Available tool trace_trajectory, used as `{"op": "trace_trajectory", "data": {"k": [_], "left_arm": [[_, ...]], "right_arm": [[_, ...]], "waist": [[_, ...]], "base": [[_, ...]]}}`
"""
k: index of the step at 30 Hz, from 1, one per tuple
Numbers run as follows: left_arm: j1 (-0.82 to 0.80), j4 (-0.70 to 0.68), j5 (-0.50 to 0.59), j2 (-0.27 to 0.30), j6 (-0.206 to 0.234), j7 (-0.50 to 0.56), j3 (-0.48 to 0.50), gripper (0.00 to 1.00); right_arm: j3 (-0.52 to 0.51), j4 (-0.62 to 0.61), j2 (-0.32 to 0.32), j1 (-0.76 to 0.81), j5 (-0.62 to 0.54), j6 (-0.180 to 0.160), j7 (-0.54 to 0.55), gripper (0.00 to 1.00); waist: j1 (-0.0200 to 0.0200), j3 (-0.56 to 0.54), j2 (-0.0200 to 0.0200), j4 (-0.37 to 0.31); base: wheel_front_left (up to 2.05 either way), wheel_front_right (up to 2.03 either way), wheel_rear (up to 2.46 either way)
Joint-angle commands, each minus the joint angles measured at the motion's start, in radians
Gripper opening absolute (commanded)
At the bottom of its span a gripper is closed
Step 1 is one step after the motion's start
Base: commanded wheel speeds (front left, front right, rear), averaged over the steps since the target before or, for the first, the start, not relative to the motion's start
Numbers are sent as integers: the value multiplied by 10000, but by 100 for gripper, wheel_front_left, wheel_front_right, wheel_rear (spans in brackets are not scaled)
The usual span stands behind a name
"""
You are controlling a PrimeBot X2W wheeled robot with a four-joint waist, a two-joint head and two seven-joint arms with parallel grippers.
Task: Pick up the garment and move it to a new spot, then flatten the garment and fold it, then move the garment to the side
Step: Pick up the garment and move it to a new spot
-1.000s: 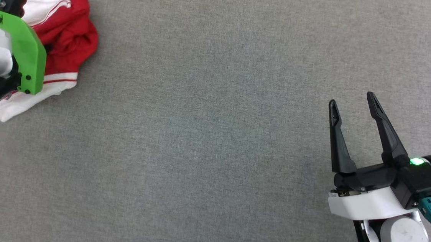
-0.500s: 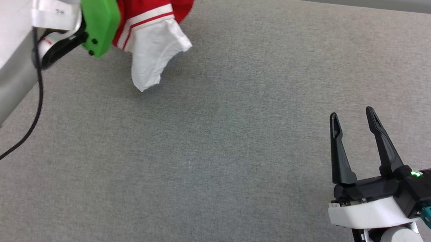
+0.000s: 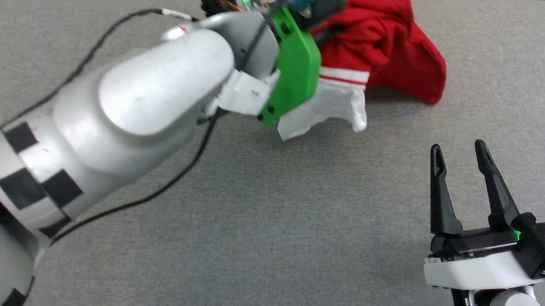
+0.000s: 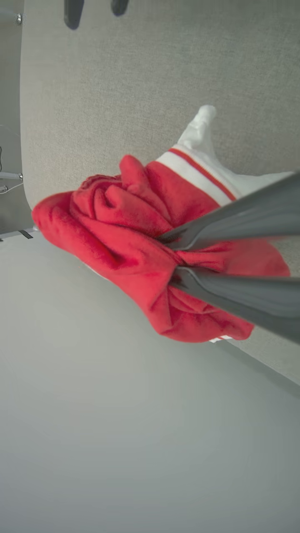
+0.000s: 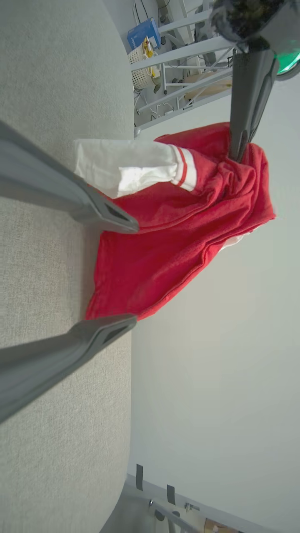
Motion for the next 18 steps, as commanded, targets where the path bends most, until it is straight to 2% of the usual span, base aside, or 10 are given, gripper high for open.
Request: {"op": "trace_trajectory", "data": {"k": [1,4,9,15,18], "left_arm": [[479,-40,173,-257,17,16,-68,0],[1552,-52,574,-841,17,324,-101,0],[3240,5,1337,-1490,17,810,-106,0],[4449,369,1670,-1976,17,969,-108,0],[4567,579,1660,-2095,17,529,-108,0]], "right_arm": [[-27,-39,-13,72,78,-9,-47,100],[-30,-50,-13,60,193,-9,-47,100],[-54,-49,-13,28,298,-9,-47,100],[-87,-4,-13,-11,300,-9,-47,100],[-170,37,-13,-4,256,-9,-47,100]], "waist": [[0,87,-1,-379],[0,191,-1,-577],[0,346,-1,-733],[0,429,-1,-775],[0,372,-1,-703]], "base": [[0,0,0],[0,0,0],[0,0,0],[0,0,0],[0,0,0]]}}
